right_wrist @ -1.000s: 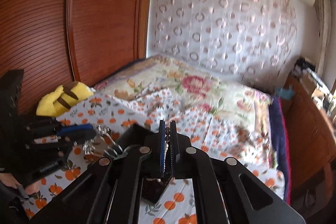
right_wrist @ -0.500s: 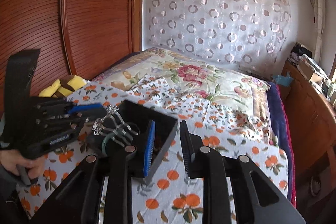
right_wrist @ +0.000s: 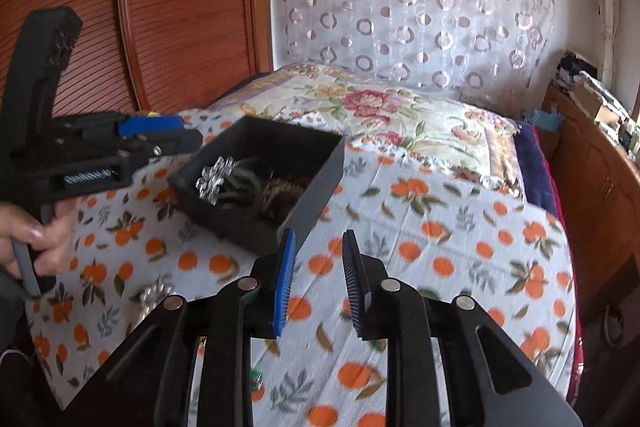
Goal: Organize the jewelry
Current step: 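Open the left gripper to drop the silver chain into the box while the right gripper opens over it, then reach the left gripper to the pearl necklace and close on it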
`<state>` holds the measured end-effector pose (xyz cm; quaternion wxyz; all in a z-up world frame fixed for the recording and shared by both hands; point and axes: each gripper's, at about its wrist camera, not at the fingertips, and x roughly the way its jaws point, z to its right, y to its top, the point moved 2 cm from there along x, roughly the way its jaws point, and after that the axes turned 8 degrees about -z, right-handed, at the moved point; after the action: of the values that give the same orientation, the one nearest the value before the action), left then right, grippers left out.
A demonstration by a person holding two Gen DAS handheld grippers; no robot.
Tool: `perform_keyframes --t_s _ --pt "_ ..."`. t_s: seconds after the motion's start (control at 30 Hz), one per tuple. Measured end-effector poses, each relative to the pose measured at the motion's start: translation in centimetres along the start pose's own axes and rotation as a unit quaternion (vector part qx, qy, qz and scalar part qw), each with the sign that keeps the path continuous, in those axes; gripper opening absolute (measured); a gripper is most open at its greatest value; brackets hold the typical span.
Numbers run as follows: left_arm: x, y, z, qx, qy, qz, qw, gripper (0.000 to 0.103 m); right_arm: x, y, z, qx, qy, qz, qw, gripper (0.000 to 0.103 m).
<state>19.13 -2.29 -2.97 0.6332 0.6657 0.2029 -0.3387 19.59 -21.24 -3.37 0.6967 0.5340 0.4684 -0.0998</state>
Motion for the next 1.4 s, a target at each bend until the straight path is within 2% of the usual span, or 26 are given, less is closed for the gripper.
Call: perform_keyframes --t_s 0.37,0.73,0.77,0.8,0.83,0.9,1.03,1.4 --pt "-1.5 -6.2 0.2 0.013 -0.004 -0.043 0.999 0.044 0.8 -5.4 -1.9 -0.02 0.04 -0.058 0.997 0.026" --pt "-1.6 -9.5 0.3 0.012 -0.012 -0.075 0.997 0.044 1.9 -6.6 -2.7 -0.039 0.056 -0.094 0.993 0.026" --pt "-1.6 -9.7 0.4 0.013 -0.015 -0.078 0.9968 0.044 2.0 -6.6 -2.9 -0.043 0.054 -0.094 0.993 0.024" --pt "-1.6 -9.8 0.5 0.014 -0.016 -0.079 0.9966 0.044 1.9 -6.6 -2.9 -0.043 0.054 -0.092 0.993 0.014" --pt "-1.6 -10.0 0.7 0.017 -0.017 -0.081 0.9965 0.044 1.9 -6.5 -2.8 -0.041 0.049 -0.091 0.994 0.01" --pt "-1.7 -10.2 1.0 0.019 -0.019 -0.083 0.9962 0.044 2.0 -6.3 -2.3 -0.032 0.022 -0.086 0.996 0.009" --pt "-1.9 -10.6 1.5 0.018 -0.024 -0.085 0.996 0.044 2.0 -6.4 -1.5 -0.019 0.014 -0.082 0.996 0.009" --pt "-2.5 -11.2 4.1 0.039 -0.048 -0.087 0.9943 0.044 2.1 -6.6 -1.0 -0.006 0.022 -0.078 0.997 0.009"
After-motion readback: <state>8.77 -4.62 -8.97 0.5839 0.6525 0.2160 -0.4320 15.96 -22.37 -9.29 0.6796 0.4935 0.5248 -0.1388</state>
